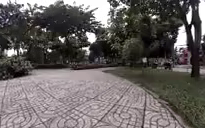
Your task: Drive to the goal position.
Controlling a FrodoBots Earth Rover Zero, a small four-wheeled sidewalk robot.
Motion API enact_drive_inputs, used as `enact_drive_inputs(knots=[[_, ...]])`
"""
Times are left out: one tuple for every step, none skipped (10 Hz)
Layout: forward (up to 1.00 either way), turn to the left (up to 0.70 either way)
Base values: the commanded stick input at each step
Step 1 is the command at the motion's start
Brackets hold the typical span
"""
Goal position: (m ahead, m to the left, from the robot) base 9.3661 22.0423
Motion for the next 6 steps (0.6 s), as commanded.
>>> enact_drive_inputs(knots=[[0.7, 0.0], [0.7, 0.0], [0.7, 0.0], [0.7, 0.0], [0.7, 0.0], [0.7, 0.0]])
